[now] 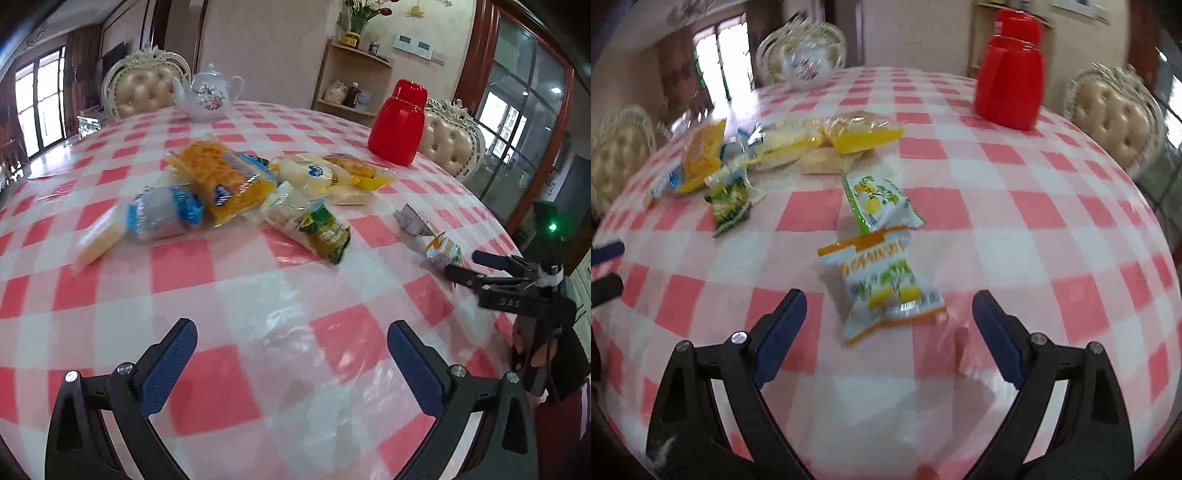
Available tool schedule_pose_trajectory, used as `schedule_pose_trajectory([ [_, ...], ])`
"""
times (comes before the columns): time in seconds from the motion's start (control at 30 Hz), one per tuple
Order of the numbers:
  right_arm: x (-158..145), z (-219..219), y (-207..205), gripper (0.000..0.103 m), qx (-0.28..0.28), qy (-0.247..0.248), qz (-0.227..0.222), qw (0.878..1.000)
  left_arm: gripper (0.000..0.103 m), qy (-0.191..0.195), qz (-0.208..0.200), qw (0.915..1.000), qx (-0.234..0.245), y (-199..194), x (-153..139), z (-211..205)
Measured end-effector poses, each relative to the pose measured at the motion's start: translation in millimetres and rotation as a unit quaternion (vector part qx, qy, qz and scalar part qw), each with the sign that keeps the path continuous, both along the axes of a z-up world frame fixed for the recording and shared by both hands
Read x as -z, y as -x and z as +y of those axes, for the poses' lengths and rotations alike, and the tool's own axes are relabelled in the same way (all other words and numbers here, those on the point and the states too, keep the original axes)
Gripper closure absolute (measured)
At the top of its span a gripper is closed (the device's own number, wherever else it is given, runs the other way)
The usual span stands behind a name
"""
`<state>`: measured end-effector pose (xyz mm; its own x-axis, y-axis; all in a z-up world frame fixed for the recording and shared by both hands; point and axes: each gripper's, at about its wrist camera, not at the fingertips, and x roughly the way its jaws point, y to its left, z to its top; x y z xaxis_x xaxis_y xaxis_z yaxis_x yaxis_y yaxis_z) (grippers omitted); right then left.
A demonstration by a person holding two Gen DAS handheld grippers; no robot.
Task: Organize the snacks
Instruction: 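Grasp a yellow-white biscuit packet with the right gripper while the left grasps another pea packet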
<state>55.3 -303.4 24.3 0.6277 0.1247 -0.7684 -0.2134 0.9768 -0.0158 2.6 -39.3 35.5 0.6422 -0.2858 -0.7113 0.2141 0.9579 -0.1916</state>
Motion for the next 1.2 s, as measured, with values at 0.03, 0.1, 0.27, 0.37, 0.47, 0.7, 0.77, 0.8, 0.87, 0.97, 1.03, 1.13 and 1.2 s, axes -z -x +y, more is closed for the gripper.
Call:
schedule_pose_trajectory([
  [0.03, 1.4, 1.0, -4.7, 0.011, -0.007, 0.003, 0.001, 1.000, 0.000, 0.006, 0.003, 1.0000, 0.000, -4.9, 0.6, -2.5],
  [0.1, 3.2, 1.9, -12.0, 0.011, -0.024, -0.004, 0.005, 1.000, 0.000, 0.011, 0.008, 0.9999, -0.002, -12.4, 2.8, -8.2],
  [0.27, 5.8, 2.5, -12.8, 0.047, -0.043, -0.020, 0.014, 0.999, 0.000, 0.002, 0.005, 0.9999, -0.009, -32.3, 4.6, -23.7],
  [0.37, -0.2, -3.3, -2.4, 0.048, -0.034, -0.039, 0.001, 0.999, 0.000, 0.009, 0.016, 0.9997, -0.017, -47.3, 7.9, -33.3],
  [0.47, -11.4, -12.4, 5.3, 0.048, -0.017, -0.078, -0.017, 0.997, 0.000, 0.017, 0.016, 0.9991, -0.036, -59.7, 6.9, -44.4],
  [0.7, -13.2, -19.6, 3.9, 0.048, 0.006, -0.103, -0.015, 0.995, 0.000, -0.091, -0.024, 0.9934, -0.064, -91.3, -0.7, -85.4],
  [0.77, -13.3, -21.4, 3.8, 0.048, 0.009, -0.108, -0.014, 0.994, 0.000, -0.147, -0.028, 0.9888, 0.001, -95.3, 0.2, -99.5],
  [0.8, -14.4, -23.2, 4.0, 0.048, 0.011, -0.113, -0.015, 0.993, 0.000, -0.177, -0.033, 0.9825, 0.047, -94.9, 1.9, -105.7],
  [0.87, -16.2, -25.9, 5.5, 0.047, 0.012, -0.120, -0.019, 0.992, 0.000, -0.224, -0.046, 0.9695, 0.089, -93.8, 5.4, -109.7],
  [0.97, -18.4, -26.1, 7.8, 0.047, 0.010, -0.124, -0.023, 0.992, 0.000, -0.227, -0.036, 0.9660, 0.118, -102.7, 8.6, -98.7],
  [1.03, -18.1, -25.0, 8.2, 0.047, 0.007, -0.124, -0.022, 0.992, 0.003, -0.219, -0.032, 0.9670, 0.127, -108.4, 9.8, -94.2],
  [1.13, -17.4, -22.9, 8.5, 0.047, 0.003, -0.122, -0.021, 0.992, 0.026, -0.215, -0.021, 0.9670, 0.134, -119.5, 14.5, -85.4],
  [1.2, -17.0, -23.0, 8.6, 0.047, 0.003, -0.122, -0.021, 0.992, 0.027, -0.211, -0.025, 0.9665, 0.143, -120.8, 17.2, -84.8],
])
